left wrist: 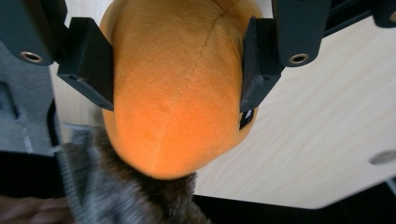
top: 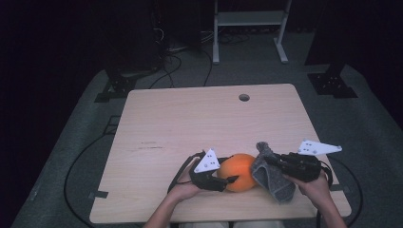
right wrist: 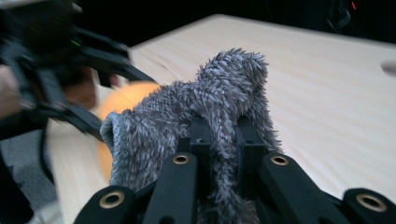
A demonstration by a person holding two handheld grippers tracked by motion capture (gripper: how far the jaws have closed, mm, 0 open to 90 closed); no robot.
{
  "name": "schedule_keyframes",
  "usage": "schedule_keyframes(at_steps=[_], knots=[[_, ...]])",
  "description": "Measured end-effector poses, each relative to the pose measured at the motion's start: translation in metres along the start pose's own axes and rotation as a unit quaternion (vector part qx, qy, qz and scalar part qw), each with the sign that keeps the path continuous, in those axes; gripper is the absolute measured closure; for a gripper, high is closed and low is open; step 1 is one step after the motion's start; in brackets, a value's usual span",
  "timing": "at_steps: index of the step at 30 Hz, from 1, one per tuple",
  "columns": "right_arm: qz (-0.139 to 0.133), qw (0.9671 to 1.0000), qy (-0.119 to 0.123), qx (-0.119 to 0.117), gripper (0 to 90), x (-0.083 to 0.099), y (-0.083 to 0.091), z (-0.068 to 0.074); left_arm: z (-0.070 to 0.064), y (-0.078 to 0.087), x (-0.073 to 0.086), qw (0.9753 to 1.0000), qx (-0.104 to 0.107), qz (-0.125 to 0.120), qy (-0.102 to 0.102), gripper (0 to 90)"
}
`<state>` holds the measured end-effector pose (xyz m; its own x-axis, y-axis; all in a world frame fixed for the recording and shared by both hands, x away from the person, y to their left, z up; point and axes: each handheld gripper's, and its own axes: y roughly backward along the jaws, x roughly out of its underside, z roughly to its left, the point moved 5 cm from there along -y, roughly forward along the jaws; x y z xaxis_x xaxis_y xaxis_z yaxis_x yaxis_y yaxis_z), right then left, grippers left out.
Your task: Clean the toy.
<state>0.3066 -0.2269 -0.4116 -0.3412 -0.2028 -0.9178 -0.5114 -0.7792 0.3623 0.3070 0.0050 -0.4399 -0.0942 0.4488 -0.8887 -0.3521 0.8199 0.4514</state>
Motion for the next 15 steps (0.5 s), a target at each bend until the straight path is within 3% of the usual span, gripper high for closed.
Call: schedule_keyframes(at_steps=[2,3,6,8,9,11,15], knots=[[-0.006,0.9997,0.012,-0.021,80.3,-0.007,-0.008,0.015,-0.001,0.001,-0.002,0.9999,-0.010,0.004,-0.005,35.8],[0.003,0.9991,0.027,-0.033,80.2,-0.010,-0.017,0.026,-0.002,0.003,-0.004,1.0000,-0.007,0.002,0.000,35.9],[0.014,0.9985,0.039,-0.037,80.2,-0.008,-0.028,0.034,-0.002,0.006,-0.008,0.9999,-0.004,-0.010,0.007,35.8],[0.023,0.9988,0.032,-0.028,80.3,-0.003,-0.034,0.030,-0.002,0.008,-0.007,0.9999,-0.007,-0.010,0.007,35.8],[0.020,0.9992,0.009,-0.034,80.2,0.005,-0.036,0.022,-0.001,0.007,-0.006,0.9999,-0.003,-0.009,0.007,35.5],[0.021,0.9992,0.005,-0.034,80.2,0.008,-0.037,0.020,-0.001,0.006,-0.004,0.9999,0.005,-0.012,0.004,33.7],[0.023,0.9992,-0.005,-0.031,80.2,0.013,-0.036,0.013,0.005,0.007,-0.002,0.9993,0.026,-0.021,0.018,16.8]])
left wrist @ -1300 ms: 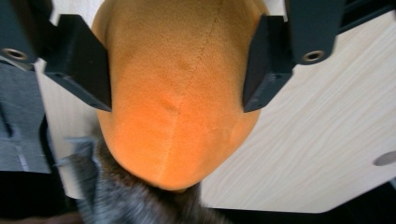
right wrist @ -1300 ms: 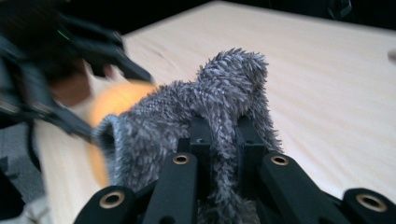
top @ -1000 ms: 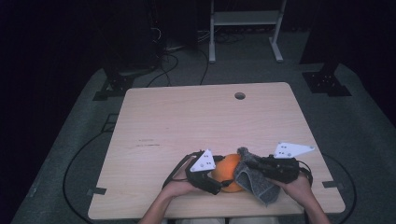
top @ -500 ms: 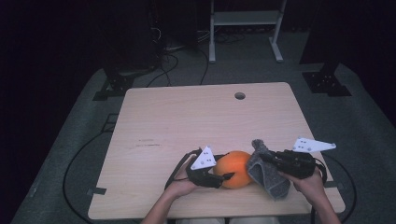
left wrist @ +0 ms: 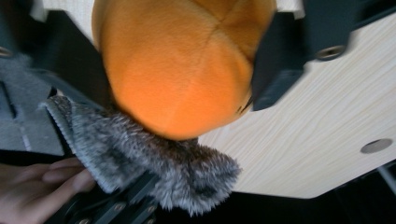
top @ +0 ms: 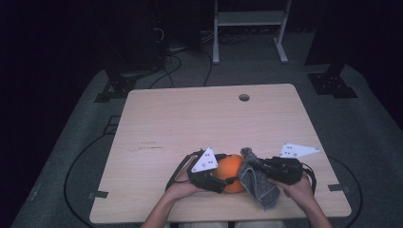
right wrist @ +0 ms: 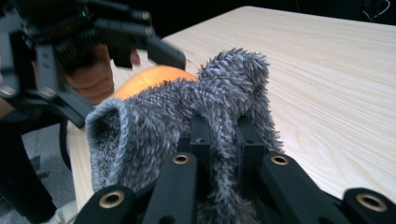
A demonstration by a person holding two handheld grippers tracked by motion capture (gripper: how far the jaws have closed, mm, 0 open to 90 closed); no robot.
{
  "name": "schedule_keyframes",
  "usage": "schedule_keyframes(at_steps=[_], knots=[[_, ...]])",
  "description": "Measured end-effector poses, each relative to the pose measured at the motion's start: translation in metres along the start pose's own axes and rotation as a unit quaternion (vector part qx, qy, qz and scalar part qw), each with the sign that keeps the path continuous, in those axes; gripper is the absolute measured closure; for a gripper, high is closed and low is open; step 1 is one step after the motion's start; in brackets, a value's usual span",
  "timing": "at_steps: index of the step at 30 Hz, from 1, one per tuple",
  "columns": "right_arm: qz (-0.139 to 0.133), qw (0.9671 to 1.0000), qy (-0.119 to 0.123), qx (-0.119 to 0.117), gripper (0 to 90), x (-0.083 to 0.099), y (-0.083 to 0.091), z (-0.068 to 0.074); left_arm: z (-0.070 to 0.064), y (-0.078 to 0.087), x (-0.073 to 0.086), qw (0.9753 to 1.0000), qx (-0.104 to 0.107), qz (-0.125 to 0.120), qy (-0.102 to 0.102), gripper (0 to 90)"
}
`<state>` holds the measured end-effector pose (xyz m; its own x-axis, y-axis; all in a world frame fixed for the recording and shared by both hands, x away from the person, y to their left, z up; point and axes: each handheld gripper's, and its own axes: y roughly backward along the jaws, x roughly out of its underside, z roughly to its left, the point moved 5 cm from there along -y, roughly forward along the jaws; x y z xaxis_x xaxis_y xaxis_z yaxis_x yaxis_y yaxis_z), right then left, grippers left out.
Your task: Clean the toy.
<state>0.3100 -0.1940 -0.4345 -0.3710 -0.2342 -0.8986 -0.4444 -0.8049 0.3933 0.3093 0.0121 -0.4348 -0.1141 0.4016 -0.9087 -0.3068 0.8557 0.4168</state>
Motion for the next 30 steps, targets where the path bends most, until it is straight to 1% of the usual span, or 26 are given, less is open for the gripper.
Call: schedule_keyframes(at_steps=[2,3,4,5,6,7,8,9,10,12,13,15,16,17,18,19,20,21,22,23,24,25,26,28,30], knots=[[0.003,1.0000,-0.004,0.001,80.2,0.003,0.000,-0.003,0.005,-0.004,0.006,0.9998,-0.002,0.016,0.011,10.5],[0.006,1.0000,-0.007,0.003,80.2,0.005,0.000,-0.005,0.006,-0.005,0.009,0.9997,0.005,0.016,0.017,9.3],[0.010,0.9999,-0.007,0.007,80.2,0.007,0.000,-0.007,0.007,-0.005,0.012,0.9995,0.018,0.013,0.024,9.3],[0.017,0.9997,-0.008,0.017,80.2,0.010,0.000,-0.010,0.007,-0.005,0.013,0.9994,0.022,0.010,0.025,9.6],[0.023,0.9994,-0.008,0.025,80.2,0.013,0.000,-0.013,0.007,-0.005,0.013,0.9995,0.022,0.006,0.022,11.7],[0.028,0.9989,-0.014,0.035,80.2,0.016,0.002,-0.018,0.006,-0.004,0.013,0.9996,0.019,0.005,0.019,15.7],[0.028,0.9987,-0.021,0.036,80.2,0.018,0.004,-0.020,0.005,-0.003,0.013,0.9999,0.011,0.003,0.011,20.9],[0.028,0.9985,-0.025,0.041,80.2,0.019,0.007,-0.023,0.004,-0.003,0.012,0.9999,0.005,0.002,0.010,25.2],[0.023,0.9985,-0.026,0.041,80.2,0.016,0.010,-0.022,0.004,-0.002,0.009,0.9999,0.001,0.000,0.016,27.9],[0.007,0.9991,-0.016,0.038,80.3,0.007,0.015,-0.017,0.005,0.002,0.002,0.9995,-0.007,-0.003,0.031,30.8],[-0.004,0.9994,-0.005,0.035,80.3,-0.001,0.018,-0.011,0.006,0.003,-0.001,0.9994,-0.016,-0.003,0.031,31.5],[-0.026,0.9995,0.006,0.015,80.3,-0.013,0.020,0.002,0.006,0.005,-0.006,0.9988,-0.032,0.004,0.036,31.9],[-0.030,0.9994,0.013,0.009,80.3,-0.017,0.018,0.009,0.006,0.005,-0.008,0.9985,-0.037,0.008,0.039,31.9],[-0.032,0.9993,0.016,0.005,80.2,-0.019,0.015,0.013,0.005,0.005,-0.009,0.9982,-0.041,0.010,0.043,31.9],[-0.028,0.9994,0.022,0.001,80.2,-0.020,0.010,0.018,0.003,0.004,-0.009,0.9980,-0.041,0.010,0.046,31.8],[-0.020,0.9995,0.025,0.003,80.2,-0.019,0.006,0.019,0.002,0.001,-0.008,0.9980,-0.040,0.017,0.046,31.5],[0.004,0.9994,0.031,0.017,80.2,-0.009,-0.005,0.016,0.002,-0.002,-0.005,0.9978,-0.043,0.027,0.043,26.8],[0.004,0.9994,0.031,0.017,80.2,-0.009,-0.005,0.016,0.002,-0.004,-0.003,0.9982,-0.035,0.024,0.043,26.8],[0.010,0.9993,0.028,0.020,80.2,-0.004,-0.008,0.013,0.003,-0.004,-0.002,0.9984,-0.020,0.023,0.049,22.6],[0.009,0.9996,0.020,0.018,80.2,0.001,-0.009,0.009,0.003,-0.004,-0.002,0.9985,-0.016,0.021,0.047,18.5],[0.007,0.9998,0.010,0.015,80.2,0.003,-0.009,0.007,0.006,-0.003,-0.001,0.9991,-0.019,0.012,0.037,16.4],[0.004,0.9999,0.001,0.015,80.2,0.005,-0.008,0.004,0.009,-0.002,0.001,0.9992,-0.016,0.007,0.035,12.8],[0.006,0.9998,0.000,0.018,80.2,0.006,-0.008,0.002,0.011,-0.003,0.005,0.9989,-0.010,0.002,0.047,10.8],[0.010,0.9997,-0.007,0.019,80.2,0.009,-0.009,-0.002,0.015,-0.004,0.010,0.9982,0.003,0.001,0.060,8.0],[0.013,0.9996,-0.005,0.024,80.1,0.010,-0.009,-0.004,0.015,-0.002,0.011,0.9980,0.016,0.000,0.061,8.0]])
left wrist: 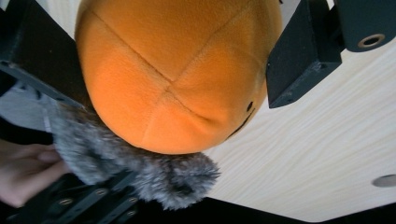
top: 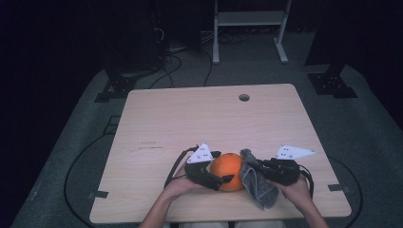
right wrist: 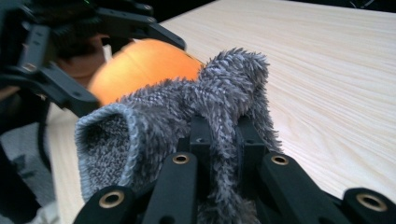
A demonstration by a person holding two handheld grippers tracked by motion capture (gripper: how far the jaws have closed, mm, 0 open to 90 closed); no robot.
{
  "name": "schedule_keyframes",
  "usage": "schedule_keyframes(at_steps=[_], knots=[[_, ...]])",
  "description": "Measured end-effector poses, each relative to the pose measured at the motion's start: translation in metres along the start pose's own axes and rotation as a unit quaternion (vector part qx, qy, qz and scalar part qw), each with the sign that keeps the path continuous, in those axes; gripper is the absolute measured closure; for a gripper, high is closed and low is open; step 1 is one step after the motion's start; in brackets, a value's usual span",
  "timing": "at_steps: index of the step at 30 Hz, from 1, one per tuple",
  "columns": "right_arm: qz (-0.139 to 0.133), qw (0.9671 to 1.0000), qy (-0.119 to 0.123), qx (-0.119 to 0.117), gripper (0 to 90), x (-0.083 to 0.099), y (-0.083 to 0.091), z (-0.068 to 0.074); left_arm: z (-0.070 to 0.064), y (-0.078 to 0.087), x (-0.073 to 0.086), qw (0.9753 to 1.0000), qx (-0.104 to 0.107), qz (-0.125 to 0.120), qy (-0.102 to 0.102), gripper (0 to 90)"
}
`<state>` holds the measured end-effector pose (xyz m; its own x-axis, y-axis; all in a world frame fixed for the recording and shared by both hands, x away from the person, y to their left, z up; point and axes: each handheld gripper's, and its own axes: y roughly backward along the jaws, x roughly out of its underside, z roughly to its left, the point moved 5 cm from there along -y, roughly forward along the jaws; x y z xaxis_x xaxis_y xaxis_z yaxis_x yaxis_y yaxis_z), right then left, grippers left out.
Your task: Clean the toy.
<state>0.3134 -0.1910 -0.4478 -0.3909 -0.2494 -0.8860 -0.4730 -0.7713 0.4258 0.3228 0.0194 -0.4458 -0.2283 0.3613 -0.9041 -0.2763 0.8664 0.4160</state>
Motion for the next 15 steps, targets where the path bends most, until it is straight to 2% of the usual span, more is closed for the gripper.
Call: schedule_keyframes(at_steps=[3,4,5,7,10,12,14,15], knots=[[0.008,0.9998,-0.011,0.015,80.2,0.006,0.000,-0.008,0.000,0.002,0.002,1.0000,0.006,0.001,-0.005,9.1],[0.012,0.9997,-0.014,0.018,80.1,0.008,-0.001,-0.010,-0.001,0.003,0.003,0.9999,0.005,0.000,-0.009,12.4],[0.012,0.9995,-0.022,0.021,80.1,0.009,0.000,-0.014,-0.001,0.004,0.002,0.9999,-0.005,-0.003,-0.014,23.0],[0.007,0.9995,-0.020,0.025,80.2,0.006,0.003,-0.013,-0.002,0.005,-0.002,0.9999,-0.013,-0.005,-0.006,26.5],[-0.021,0.9996,-0.004,0.017,80.2,-0.010,0.016,-0.003,-0.002,0.006,-0.010,0.9995,-0.024,-0.008,0.018,30.5],[-0.051,0.9986,0.006,-0.009,80.2,-0.024,0.022,0.012,-0.004,0.004,-0.011,0.9990,-0.034,0.002,0.028,30.4],[-0.047,0.9986,0.021,-0.013,80.2,-0.028,0.019,0.021,-0.007,0.001,-0.012,0.9989,-0.036,0.003,0.031,28.4],[-0.032,0.9990,0.030,-0.007,80.2,-0.025,0.012,0.023,-0.008,0.000,-0.012,0.9989,-0.037,0.005,0.028,25.6]])
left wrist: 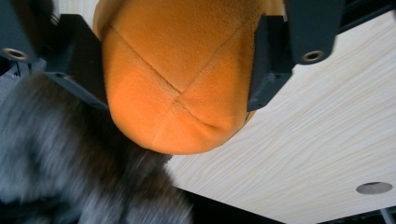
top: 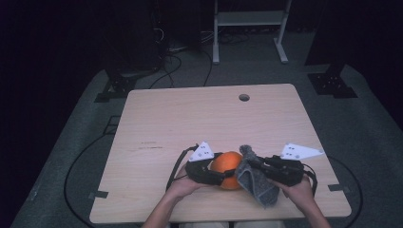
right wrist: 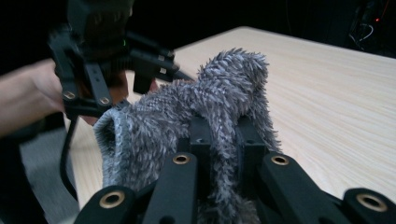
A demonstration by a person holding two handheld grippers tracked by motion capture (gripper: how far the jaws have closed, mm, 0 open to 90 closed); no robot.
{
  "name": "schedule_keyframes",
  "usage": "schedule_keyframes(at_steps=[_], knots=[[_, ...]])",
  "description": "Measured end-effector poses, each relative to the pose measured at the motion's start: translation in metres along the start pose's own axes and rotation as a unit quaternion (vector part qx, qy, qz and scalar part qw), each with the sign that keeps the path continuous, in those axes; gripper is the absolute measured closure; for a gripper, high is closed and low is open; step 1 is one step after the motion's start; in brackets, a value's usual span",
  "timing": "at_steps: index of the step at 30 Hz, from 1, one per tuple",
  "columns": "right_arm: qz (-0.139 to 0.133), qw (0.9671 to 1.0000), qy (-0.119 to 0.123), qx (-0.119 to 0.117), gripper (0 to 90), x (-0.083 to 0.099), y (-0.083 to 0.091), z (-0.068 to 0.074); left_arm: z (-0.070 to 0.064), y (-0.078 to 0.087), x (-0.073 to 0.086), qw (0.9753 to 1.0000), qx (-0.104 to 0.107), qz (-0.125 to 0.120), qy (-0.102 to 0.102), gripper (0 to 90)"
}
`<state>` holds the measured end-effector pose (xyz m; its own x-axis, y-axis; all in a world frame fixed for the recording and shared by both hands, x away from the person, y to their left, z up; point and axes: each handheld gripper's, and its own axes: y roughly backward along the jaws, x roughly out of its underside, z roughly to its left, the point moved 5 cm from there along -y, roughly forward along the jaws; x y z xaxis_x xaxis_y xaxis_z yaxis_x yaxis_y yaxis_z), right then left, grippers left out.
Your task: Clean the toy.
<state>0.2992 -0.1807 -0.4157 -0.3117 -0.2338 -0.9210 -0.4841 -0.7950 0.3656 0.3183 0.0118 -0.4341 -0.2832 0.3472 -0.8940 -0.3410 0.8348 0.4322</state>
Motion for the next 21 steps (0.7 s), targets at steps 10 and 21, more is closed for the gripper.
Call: schedule_keyframes(at_steps=[10,21], knots=[[0.019,0.9992,-0.032,0.012,80.2,0.023,-0.007,-0.019,0.008,-0.003,0.016,0.9980,0.036,0.015,-0.049,8.7],[-0.018,0.9997,0.005,0.016,80.3,-0.007,0.010,-0.006,-0.008,0.004,-0.004,0.9952,-0.027,0.013,-0.093,34.4]])
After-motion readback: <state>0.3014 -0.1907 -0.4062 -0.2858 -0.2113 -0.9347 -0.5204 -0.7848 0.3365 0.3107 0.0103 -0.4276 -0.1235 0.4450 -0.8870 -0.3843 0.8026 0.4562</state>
